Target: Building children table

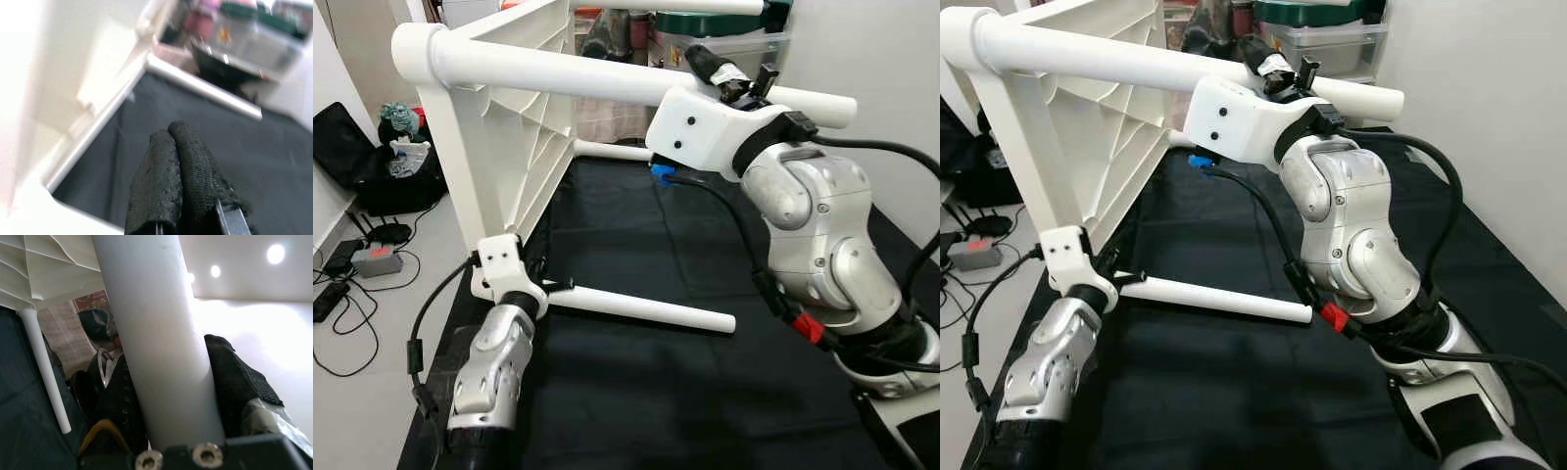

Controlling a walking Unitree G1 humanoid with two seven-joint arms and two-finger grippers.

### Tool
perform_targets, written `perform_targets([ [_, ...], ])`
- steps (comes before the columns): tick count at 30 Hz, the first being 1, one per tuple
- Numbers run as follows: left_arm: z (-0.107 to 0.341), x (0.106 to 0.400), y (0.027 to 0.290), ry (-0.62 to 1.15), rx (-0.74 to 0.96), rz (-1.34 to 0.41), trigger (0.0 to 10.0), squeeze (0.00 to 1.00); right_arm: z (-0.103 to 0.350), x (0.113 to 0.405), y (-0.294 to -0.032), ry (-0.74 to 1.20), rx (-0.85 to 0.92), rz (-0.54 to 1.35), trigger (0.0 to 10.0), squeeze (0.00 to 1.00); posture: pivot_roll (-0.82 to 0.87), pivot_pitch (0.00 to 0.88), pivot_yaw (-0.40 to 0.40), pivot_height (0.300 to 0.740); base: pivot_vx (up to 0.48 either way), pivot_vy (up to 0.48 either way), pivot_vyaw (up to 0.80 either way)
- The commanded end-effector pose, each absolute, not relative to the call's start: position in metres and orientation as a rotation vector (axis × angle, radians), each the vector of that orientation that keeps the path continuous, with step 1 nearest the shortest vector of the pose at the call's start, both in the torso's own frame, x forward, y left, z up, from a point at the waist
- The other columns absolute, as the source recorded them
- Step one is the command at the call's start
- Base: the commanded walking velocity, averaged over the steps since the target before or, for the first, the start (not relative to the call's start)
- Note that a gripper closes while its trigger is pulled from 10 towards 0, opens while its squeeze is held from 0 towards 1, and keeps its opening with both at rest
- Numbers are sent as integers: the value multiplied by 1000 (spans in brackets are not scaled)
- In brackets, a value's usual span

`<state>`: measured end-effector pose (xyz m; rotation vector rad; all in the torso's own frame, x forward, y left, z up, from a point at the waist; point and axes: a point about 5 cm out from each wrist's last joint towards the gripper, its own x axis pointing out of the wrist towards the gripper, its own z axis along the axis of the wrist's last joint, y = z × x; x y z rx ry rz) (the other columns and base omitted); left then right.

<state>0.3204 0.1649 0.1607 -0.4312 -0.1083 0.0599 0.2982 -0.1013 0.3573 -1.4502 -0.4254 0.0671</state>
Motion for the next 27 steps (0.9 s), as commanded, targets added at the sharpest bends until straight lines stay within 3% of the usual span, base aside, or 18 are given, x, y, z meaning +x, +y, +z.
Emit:
perform_targets([
  [1, 162, 324, 185, -131, -537, 150, 10000, 0, 358, 305, -111, -382, -1437, 30, 0, 0, -204, 0, -20, 740, 0, 0, 0],
  [9, 163, 332, 241, -186, -794, 374, 10000, 0, 375, 314, -135, -359, -1475, -76, 0, 0, -203, 0, -23, 740, 0, 0, 0],
  [16, 169, 329, 274, -242, -811, 474, 10000, 0, 376, 317, -151, -306, -1469, -132, 0, 0, -203, 9, -20, 740, 0, 0, 0],
  [19, 185, 324, 305, -322, -787, 536, 10000, 0, 367, 325, -185, -151, -1381, -240, 0, 0, -195, 15, -21, 740, 0, 0, 0],
  [20, 185, 324, 305, -322, -787, 536, 10000, 0, 367, 325, -185, -151, -1381, -240, 0, 0, -195, 15, -21, 740, 0, 0, 0],
  [22, 202, 321, 318, -386, -740, 537, 10000, 0, 349, 329, -213, -11, -1297, -288, 0, 0, -183, 18, -23, 740, 0, 0, 0],
  [23, 202, 321, 318, -386, -740, 537, 10000, 0, 349, 329, -213, -11, -1297, -288, 0, 0, -183, 18, -23, 740, 0, 0, 0],
  [26, 241, 317, 334, -508, -635, 516, 10000, 0, 325, 328, -256, 136, -1165, -404, 0, 0, -166, 25, -24, 740, 0, 0, 0],
  [27, 241, 317, 334, -508, -635, 516, 10000, 0, 325, 328, -256, 136, -1165, -404, 0, 0, -166, 25, -24, 740, 0, 0, 0],
])
